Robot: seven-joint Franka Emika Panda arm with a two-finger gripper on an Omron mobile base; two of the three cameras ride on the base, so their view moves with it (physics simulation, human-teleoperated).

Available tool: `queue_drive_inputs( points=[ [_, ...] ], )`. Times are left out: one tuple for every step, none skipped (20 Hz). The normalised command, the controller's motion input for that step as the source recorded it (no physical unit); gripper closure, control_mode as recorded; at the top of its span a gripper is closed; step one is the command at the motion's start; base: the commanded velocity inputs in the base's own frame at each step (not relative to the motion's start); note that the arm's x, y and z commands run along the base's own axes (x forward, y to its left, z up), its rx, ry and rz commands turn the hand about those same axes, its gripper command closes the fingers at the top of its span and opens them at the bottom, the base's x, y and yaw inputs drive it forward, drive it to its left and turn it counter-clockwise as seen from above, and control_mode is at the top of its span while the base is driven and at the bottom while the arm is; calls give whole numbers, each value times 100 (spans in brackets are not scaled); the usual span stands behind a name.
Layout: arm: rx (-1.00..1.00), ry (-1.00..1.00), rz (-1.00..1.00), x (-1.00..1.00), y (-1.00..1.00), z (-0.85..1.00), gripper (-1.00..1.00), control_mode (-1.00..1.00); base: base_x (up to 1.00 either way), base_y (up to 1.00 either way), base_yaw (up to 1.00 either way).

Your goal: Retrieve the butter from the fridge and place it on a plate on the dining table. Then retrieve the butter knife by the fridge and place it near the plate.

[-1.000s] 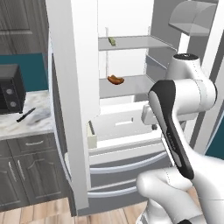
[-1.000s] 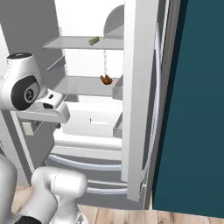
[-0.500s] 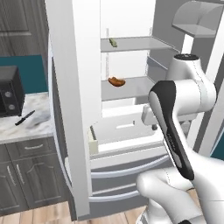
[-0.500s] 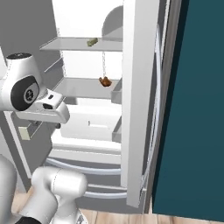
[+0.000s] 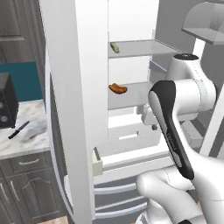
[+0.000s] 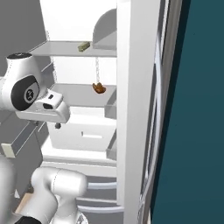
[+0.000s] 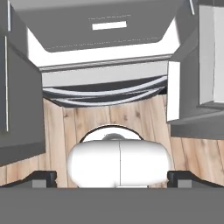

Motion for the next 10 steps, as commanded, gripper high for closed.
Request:
queue_drive_inputs(
  points=[
    [0,0,0,0,0,0,-100,100,55,9,-3],
    [0,0,0,0,0,0,-100,100,49,9,-1],
    [0,0,0,0,0,0,-100,100,52,12,0],
    [0,0,0,0,0,0,-100,100,49,9,0],
    [0,0,0,0,0,0,-100,100,49,0,0],
    [0,0,0,0,0,0,-100,100,49,0,0],
    [0,0,0,0,0,0,-100,100,51,0,0],
    [0,0,0,0,0,0,-100,100,51,0,0],
    [0,0,0,0,0,0,-100,100,51,0,0],
    [0,0,0,0,0,0,-100,100,48,0,0]
  ],
)
